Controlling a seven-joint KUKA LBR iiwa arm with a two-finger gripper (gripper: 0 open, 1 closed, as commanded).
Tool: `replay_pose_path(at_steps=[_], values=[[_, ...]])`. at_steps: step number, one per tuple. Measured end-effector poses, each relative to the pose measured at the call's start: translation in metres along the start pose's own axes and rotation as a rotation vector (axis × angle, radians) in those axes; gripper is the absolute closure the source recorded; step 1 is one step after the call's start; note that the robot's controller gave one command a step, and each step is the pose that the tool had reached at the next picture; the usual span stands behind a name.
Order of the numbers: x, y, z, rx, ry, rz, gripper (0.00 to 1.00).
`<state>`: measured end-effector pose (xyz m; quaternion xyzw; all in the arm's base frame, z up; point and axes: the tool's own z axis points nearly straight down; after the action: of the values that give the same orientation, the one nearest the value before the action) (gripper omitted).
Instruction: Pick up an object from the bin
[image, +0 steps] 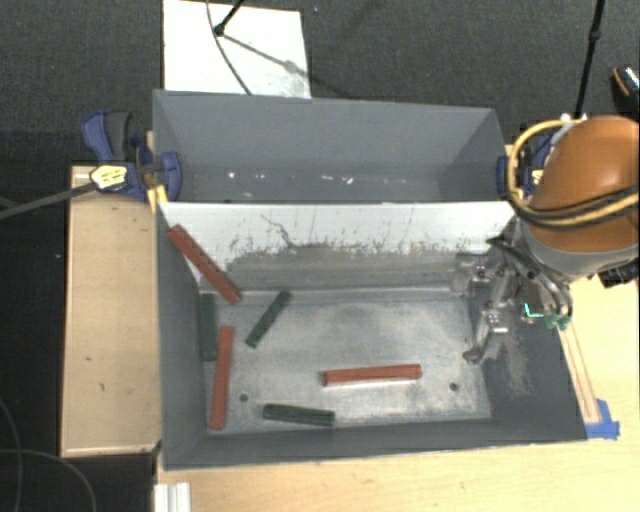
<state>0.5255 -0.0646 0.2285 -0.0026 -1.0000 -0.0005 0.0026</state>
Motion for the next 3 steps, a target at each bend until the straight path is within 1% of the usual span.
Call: replay_pose_path(at_steps=[1,2,3], values=[[0.002,0.055,0.141,-0.001,0.001,0.152,0.0],[0.004,0.08,0.159,0.0,-0.002,0.062,0.0],[0.004,0.079,0.158,0.001,-0.003,0.06,1.0]])
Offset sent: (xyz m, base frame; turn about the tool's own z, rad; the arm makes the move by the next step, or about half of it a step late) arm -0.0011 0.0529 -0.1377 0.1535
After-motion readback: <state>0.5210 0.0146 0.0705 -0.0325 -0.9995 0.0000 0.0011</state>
